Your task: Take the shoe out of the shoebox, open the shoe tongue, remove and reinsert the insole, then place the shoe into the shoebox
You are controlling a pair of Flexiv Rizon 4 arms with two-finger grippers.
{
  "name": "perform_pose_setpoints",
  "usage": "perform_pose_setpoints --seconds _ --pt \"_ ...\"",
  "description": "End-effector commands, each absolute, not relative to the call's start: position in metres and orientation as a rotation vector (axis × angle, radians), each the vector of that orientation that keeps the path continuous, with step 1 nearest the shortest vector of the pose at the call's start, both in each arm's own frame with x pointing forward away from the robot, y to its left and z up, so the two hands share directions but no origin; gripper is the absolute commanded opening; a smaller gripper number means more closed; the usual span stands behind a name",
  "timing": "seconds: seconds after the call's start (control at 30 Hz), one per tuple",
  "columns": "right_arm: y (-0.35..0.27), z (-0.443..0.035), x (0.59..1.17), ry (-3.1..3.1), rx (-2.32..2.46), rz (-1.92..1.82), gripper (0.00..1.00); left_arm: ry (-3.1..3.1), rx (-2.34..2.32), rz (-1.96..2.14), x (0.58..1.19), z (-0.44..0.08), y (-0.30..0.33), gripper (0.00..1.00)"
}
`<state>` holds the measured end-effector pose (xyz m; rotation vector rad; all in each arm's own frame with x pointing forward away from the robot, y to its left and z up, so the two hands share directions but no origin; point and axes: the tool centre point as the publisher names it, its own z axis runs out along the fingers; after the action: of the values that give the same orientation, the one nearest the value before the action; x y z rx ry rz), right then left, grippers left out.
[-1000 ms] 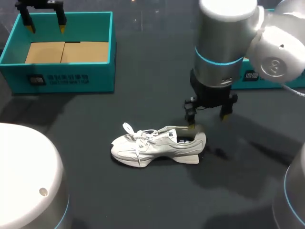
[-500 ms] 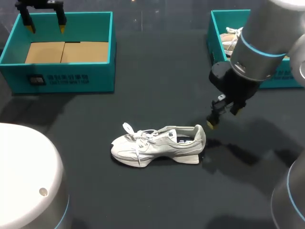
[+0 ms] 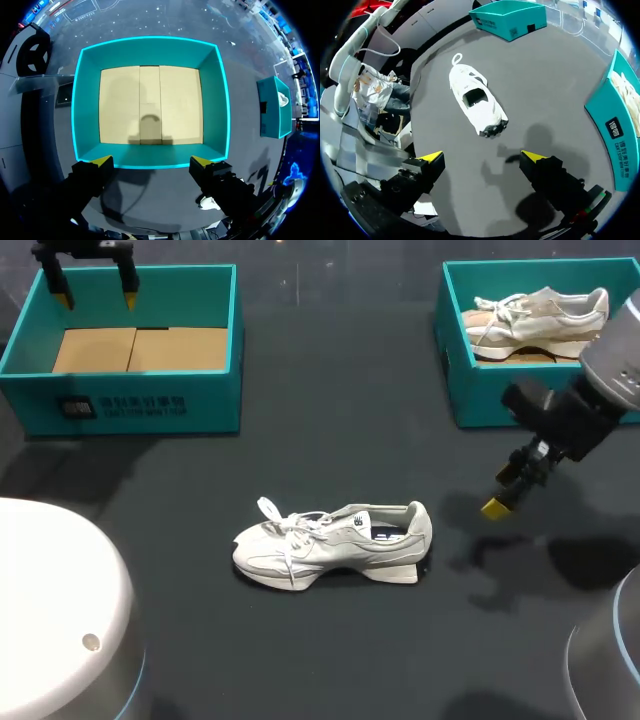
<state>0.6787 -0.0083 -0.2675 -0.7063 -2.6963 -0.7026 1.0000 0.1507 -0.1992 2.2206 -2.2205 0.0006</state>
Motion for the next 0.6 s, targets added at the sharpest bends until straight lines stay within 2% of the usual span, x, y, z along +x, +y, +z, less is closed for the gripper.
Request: perform_pose_setpoints --seconds 0.03,0.27,0.6 --pt "-0.018 -0.273 0.674 -2.568 -0.584 -1.318 1.0 -2.221 2.221 0.0 1.0 -0.199 0.15 1.0" --pt "-0.032 -0.281 0.674 -2.532 -0.334 -1.674 1.0 -2.221 2.221 0.0 1.0 -0.199 0.15 1.0" --pt "-0.053 -0.313 0.678 -2.61 -0.277 -1.794 1.0 -2.221 2.221 0.0 1.0 -0.199 0.15 1.0"
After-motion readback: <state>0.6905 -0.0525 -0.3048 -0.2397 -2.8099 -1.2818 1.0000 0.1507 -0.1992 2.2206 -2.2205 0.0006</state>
